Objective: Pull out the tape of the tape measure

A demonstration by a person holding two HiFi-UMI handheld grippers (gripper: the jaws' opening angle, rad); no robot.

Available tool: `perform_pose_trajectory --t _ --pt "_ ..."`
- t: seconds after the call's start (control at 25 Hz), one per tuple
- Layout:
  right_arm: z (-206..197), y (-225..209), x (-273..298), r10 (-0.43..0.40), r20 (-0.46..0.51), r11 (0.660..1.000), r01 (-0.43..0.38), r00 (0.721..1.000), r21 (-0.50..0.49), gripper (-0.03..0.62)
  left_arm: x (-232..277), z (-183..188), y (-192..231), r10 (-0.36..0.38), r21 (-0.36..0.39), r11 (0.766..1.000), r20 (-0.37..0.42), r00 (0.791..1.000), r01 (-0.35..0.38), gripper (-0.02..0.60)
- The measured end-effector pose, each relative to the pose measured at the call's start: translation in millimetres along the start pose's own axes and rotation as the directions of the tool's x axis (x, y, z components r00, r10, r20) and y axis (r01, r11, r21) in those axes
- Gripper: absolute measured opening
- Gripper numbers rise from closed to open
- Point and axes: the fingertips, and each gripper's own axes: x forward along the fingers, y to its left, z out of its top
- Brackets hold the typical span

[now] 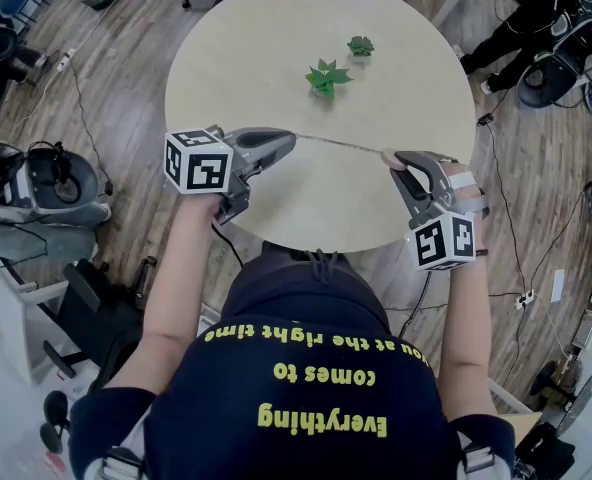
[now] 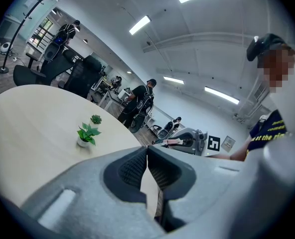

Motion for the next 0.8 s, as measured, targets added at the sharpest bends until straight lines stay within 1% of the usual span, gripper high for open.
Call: perform_pose_trajectory --t 0.8 --pt "9 1 9 0.014 0.026 1.0 -0.014 1.0 -0.004 0.083 13 1 -8 -0.033 -0.001 0.999 -0.013 0.999 0.033 0.008"
